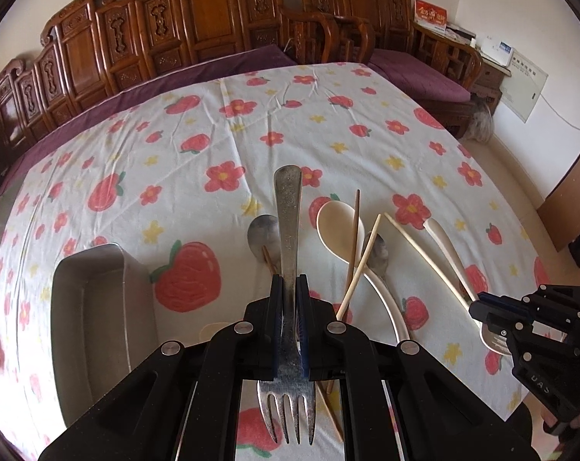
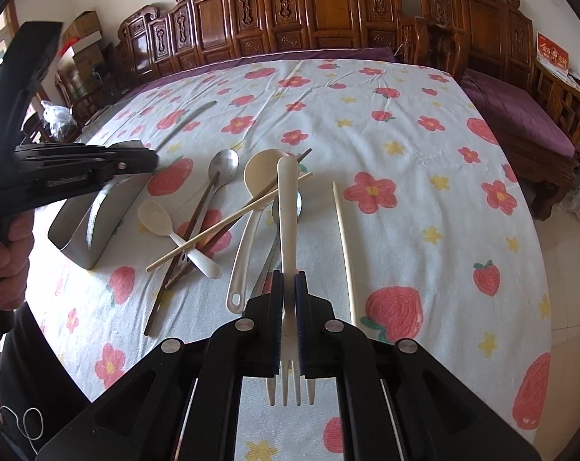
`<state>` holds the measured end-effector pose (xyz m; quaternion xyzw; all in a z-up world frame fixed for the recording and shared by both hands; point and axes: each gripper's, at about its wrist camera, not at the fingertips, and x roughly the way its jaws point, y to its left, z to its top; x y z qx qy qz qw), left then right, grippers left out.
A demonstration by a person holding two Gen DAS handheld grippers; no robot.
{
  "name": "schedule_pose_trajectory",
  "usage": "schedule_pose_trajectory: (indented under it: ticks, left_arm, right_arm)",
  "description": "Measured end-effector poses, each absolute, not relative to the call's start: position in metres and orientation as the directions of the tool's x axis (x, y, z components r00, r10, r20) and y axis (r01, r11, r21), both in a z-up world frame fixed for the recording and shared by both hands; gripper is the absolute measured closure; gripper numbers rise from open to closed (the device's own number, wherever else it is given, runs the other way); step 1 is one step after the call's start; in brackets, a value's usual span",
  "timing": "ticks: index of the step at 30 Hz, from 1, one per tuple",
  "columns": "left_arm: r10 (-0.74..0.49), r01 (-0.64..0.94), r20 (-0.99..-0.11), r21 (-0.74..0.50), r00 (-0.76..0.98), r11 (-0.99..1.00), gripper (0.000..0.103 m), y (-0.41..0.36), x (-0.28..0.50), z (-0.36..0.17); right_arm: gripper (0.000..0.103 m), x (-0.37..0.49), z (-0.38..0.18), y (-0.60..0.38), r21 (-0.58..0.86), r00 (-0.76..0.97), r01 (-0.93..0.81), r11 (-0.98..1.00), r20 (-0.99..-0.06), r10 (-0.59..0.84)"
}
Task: Organize utensils
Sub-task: 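Carry both forks to the metal tray while the left tool releases its metal fork inside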
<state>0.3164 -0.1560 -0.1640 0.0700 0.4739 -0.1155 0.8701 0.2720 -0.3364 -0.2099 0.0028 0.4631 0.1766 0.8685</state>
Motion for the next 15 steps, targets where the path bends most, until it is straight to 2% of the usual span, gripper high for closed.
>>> schedule_pose_trajectory:
  ticks: [15]
  left_arm:
    - [-0.167, 0.243, -0.798, -0.026, 0.579, 0.97, 0.097, -0.095, 0.288, -0.13]
  right_arm:
    - [0.096, 0.262, -0.186, -0.271, 0.133, 0.53, -0.377, 0.917, -0.781, 0.331]
